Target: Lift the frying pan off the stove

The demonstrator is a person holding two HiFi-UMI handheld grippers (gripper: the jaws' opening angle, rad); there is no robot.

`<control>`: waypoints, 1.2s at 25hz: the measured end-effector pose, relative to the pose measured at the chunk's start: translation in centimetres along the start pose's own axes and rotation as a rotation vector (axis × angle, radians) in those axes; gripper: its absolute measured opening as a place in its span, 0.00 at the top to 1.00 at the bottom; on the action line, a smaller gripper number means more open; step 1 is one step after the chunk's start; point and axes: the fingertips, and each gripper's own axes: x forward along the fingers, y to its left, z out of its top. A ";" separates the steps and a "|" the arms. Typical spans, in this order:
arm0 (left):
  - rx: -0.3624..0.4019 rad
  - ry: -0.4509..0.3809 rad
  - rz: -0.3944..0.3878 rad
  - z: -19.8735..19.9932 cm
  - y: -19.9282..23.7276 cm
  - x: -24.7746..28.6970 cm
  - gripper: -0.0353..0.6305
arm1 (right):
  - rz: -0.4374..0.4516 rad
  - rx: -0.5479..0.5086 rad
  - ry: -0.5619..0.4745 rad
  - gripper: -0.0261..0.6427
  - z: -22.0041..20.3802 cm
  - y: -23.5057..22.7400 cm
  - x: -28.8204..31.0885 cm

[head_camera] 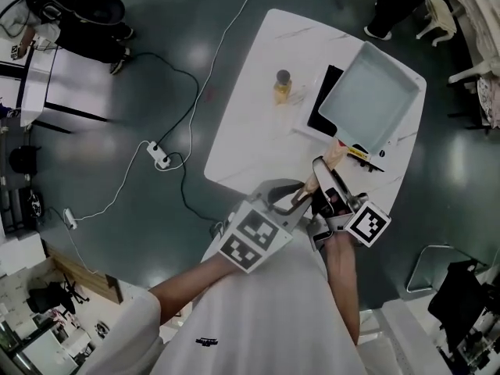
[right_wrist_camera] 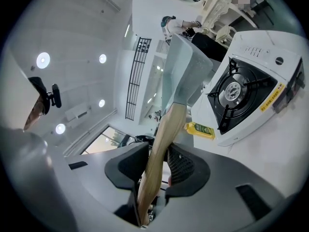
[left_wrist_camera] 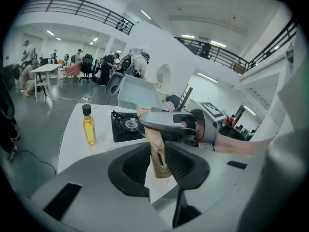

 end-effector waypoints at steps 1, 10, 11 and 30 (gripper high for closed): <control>0.006 -0.002 -0.003 0.1 -0.3 -0.3 0.81 | -0.002 -0.005 -0.005 0.79 0.0 0.4 -0.2; 0.003 -0.037 -0.031 1.0 -1.8 -1.7 0.81 | 0.005 -0.067 -0.014 0.79 0.4 2.9 -1.2; 0.000 -0.038 -0.036 1.1 -1.9 -1.7 0.81 | 0.005 -0.073 -0.016 0.79 0.5 3.1 -1.3; -0.022 -0.060 -0.038 0.8 -3.1 -2.5 0.81 | 0.031 -0.065 -0.019 0.79 0.1 4.1 -2.3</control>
